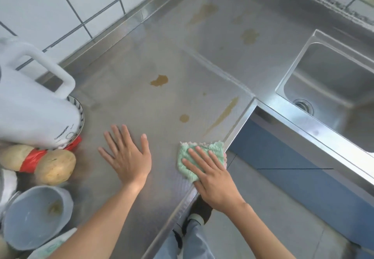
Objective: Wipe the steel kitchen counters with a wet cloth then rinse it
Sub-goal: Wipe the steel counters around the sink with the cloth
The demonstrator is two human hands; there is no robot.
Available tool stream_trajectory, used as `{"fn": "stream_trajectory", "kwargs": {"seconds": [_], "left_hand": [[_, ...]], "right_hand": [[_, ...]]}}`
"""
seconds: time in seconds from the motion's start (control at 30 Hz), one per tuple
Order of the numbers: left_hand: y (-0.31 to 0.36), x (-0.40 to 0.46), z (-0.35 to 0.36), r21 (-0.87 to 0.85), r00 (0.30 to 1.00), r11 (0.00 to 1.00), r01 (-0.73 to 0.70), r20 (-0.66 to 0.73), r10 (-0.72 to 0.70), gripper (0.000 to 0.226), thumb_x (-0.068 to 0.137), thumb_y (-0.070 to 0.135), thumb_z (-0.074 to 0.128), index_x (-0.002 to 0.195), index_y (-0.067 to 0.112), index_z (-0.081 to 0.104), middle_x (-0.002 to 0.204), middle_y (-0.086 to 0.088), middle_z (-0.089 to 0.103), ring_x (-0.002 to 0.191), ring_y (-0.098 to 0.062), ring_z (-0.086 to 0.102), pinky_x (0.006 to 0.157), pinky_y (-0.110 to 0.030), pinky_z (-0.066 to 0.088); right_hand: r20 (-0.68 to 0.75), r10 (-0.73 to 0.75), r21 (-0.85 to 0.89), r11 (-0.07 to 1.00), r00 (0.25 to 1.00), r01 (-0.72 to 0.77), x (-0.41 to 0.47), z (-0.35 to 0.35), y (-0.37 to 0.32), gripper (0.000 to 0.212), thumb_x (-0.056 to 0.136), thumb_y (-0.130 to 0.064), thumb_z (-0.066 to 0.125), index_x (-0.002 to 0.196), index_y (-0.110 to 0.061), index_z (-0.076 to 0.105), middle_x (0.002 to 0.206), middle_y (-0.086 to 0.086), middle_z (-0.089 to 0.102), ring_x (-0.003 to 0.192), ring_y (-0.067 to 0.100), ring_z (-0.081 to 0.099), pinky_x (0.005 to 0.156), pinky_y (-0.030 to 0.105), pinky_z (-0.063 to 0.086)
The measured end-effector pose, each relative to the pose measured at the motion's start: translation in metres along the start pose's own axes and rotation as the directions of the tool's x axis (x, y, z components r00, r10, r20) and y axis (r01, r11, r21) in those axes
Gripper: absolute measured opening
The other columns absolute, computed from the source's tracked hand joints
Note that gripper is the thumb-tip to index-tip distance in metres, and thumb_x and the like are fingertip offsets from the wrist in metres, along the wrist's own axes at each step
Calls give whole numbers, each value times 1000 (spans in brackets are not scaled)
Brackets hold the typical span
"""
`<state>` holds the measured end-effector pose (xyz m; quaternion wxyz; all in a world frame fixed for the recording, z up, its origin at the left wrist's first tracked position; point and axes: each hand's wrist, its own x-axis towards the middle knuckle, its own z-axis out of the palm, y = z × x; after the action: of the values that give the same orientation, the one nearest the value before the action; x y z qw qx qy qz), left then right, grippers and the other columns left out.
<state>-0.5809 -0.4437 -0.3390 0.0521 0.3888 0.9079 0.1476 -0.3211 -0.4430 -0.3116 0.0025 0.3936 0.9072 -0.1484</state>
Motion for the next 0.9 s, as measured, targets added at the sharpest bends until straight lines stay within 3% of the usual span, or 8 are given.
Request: {"fn": "stream_trajectory", "kwargs": {"seconds": [0.13,0.2,0.3,0.4,0.53,0.63,0.73,0.9], "left_hand": [[-3,0,8,58,999,998,1,-50,2,74,101,57,36,160,14,33,172,-13,29,162,-34,14,126,-66,5],[-3,0,9,64,998,998,7,-57,-3,73,100,56,38,159,14,34,171,-13,30,162,-33,15,126,-66,7],[-2,0,10,53,997,998,16,-72,-13,73,98,55,40,158,14,36,170,-13,33,161,-34,19,125,-67,9],[-1,1,9,70,997,997,13,-70,-8,72,98,55,40,158,14,36,169,-14,33,161,-34,18,125,-66,9],[0,-1,6,81,997,997,17,-78,-11,72,98,54,40,157,14,37,169,-14,33,161,-34,19,126,-65,10],[1,-1,5,76,997,997,20,-75,-15,72,97,53,41,157,13,38,170,-14,33,161,-33,19,126,-65,9],[3,-1,4,55,998,998,31,-62,-28,73,97,53,41,157,13,37,170,-13,31,162,-32,16,126,-66,8],[5,-1,4,44,998,998,36,-60,-34,73,96,54,40,157,14,37,171,-12,31,163,-31,15,126,-65,7]], "right_hand": [[-45,261,33,965,964,-259,28,-15,14,61,100,-29,48,159,-29,33,171,0,18,159,22,0,129,47,2],[-52,287,72,956,956,-283,56,-14,-9,59,99,-31,48,157,-28,38,170,2,21,159,27,2,128,53,6],[-7,47,91,995,999,-46,72,-2,-43,61,97,-34,47,157,-28,38,170,3,20,159,29,1,128,54,7],[51,-198,66,979,979,195,49,3,-27,64,95,-29,42,159,-28,33,171,1,15,159,24,-3,129,48,-2],[112,-274,61,961,955,268,23,-17,53,63,98,-26,49,159,-31,33,171,-4,14,159,17,0,129,44,3],[101,-135,19,991,986,134,24,-43,123,58,103,-35,42,160,-32,30,171,-5,16,159,16,3,129,47,9],[21,138,47,989,990,-139,50,-64,175,56,104,-34,33,160,-29,32,170,-3,18,159,17,4,127,53,14],[-106,413,50,911,904,-410,118,-61,152,55,105,-40,30,158,-25,37,170,5,20,159,24,4,129,50,3]]}}
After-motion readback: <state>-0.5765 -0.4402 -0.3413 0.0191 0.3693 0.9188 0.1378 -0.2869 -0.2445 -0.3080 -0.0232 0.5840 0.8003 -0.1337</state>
